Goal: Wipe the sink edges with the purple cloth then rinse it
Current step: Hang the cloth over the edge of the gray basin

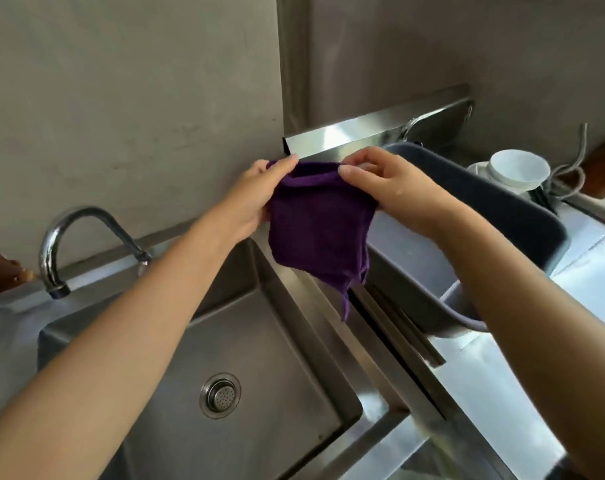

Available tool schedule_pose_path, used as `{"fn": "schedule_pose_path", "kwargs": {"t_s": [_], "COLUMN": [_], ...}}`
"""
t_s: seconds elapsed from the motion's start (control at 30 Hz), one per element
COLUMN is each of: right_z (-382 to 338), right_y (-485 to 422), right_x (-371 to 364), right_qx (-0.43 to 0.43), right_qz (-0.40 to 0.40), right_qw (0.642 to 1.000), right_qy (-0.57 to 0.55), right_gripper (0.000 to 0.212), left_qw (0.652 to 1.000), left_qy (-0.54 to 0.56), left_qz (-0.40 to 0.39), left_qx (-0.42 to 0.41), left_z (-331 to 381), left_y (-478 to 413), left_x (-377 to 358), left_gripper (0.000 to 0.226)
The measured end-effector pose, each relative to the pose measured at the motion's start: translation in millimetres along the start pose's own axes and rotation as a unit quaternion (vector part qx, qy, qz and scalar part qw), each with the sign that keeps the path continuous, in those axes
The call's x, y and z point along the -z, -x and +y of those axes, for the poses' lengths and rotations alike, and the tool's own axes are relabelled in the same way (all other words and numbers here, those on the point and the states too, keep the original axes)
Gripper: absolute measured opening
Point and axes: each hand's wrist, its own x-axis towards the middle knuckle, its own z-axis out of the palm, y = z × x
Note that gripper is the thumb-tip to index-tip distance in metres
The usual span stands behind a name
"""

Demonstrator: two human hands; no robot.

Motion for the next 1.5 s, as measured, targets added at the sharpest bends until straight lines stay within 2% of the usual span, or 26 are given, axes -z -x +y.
{"fn": "schedule_pose_path", "kwargs": {"t_s": [0.07,0.17,0.23,0.37,0.47,0.57,0.7,0.8,0.97,1.1,1.23,1.3,1.33,1.4,1.5], "right_z": [-3,-8,-11,-21,-35,-49,-66,-71,-49,-24,-1,10,14,20,23], "right_y": [-2,-4,-5,-3,3,7,-5,-15,-23,-20,-14,-11,-10,-10,-11], "right_x": [24,57,78,107,117,121,115,118,148,168,181,187,189,190,183], "right_qx": [0.001,-0.004,-0.020,0.008,0.057,0.102,0.169,0.198,0.156,0.123,0.100,0.081,0.070,0.059,0.063], "right_qz": [-0.048,-0.100,-0.098,-0.006,0.023,0.087,0.214,0.252,0.320,0.345,0.367,0.364,0.358,0.355,0.364], "right_qw": [0.998,0.994,0.993,0.998,0.997,0.991,0.958,0.936,0.921,0.910,0.895,0.905,0.914,0.921,0.909], "right_qy": [-0.038,-0.050,-0.059,0.069,0.049,0.015,0.086,0.146,0.159,0.193,0.231,0.205,0.180,0.151,0.192], "right_gripper": [0.029,0.030,0.030,0.019,0.012,0.012,0.017,0.023,0.023,0.024,0.023,0.023,0.024,0.026,0.029], "left_qw": [0.999,0.993,0.990,0.986,0.987,0.988,0.978,0.972,0.973,0.957,0.958,0.956,0.960,0.977,0.986], "left_qy": [0.010,-0.001,-0.003,-0.010,-0.021,-0.019,-0.097,-0.103,-0.052,-0.111,-0.207,-0.237,-0.227,-0.142,-0.037], "left_qz": [-0.050,-0.115,-0.134,-0.149,-0.133,-0.115,-0.143,-0.197,-0.205,-0.248,-0.174,-0.156,-0.152,-0.157,-0.161], "left_qx": [0.006,-0.020,-0.037,-0.070,-0.083,-0.098,-0.119,-0.078,-0.092,-0.100,-0.094,-0.079,-0.066,-0.022,0.030], "left_z": [3,6,10,23,32,38,26,7,-8,-10,-3,2,4,6,11], "left_y": [-1,-3,-9,-18,-24,-29,-32,-32,-33,-40,-51,-55,-56,-59,-60], "left_x": [-7,-15,-21,-35,-46,-61,-82,-94,-102,-94,-84,-79,-78,-80,-93], "left_gripper": [0.022,0.012,0.019,0.024,0.026,0.027,0.023,0.035,0.033,0.039,0.029,0.023,0.024,0.028,0.015]}}
